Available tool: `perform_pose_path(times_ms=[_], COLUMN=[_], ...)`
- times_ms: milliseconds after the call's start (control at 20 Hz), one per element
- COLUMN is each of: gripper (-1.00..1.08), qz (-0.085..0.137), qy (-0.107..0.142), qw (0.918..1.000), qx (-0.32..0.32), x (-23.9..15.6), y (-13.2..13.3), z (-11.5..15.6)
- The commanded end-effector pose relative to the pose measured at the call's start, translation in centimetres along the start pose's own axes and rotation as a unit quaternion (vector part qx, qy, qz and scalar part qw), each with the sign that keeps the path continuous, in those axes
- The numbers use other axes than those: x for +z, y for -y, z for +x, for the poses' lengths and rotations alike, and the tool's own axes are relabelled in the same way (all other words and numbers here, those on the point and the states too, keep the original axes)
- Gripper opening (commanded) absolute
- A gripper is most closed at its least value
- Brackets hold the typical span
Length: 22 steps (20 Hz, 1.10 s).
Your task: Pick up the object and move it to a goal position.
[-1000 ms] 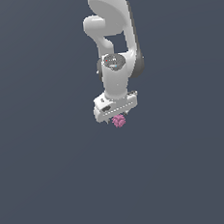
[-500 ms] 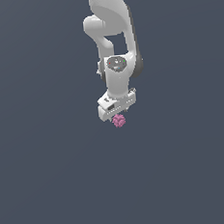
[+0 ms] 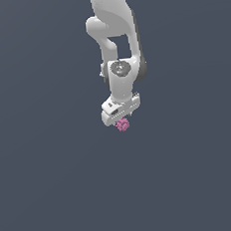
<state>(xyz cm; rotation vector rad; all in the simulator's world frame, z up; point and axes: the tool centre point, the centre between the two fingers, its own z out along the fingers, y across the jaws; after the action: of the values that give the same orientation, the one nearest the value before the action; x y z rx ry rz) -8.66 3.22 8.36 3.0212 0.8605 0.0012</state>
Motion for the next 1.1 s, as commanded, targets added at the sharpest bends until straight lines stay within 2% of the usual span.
perform_pose_path(times_ms=[0, 300, 550, 600, 1050], gripper=[1.0, 1.0, 1.0, -1.0, -1.0], qz=[0.0, 0.0, 0.0, 0.0, 0.0], qy=[0.0, 0.0, 0.0, 0.0, 0.0], qw=[1.0, 1.0, 1.0, 1.0, 1.0], qx=[-0.001, -0.002, -0.002, -0.002, -0.002], x=[0.9, 3.5, 4.1, 4.1, 4.1], y=[0.1, 0.1, 0.1, 0.1, 0.1], z=[-0.1, -0.1, -0.1, -0.1, -0.1])
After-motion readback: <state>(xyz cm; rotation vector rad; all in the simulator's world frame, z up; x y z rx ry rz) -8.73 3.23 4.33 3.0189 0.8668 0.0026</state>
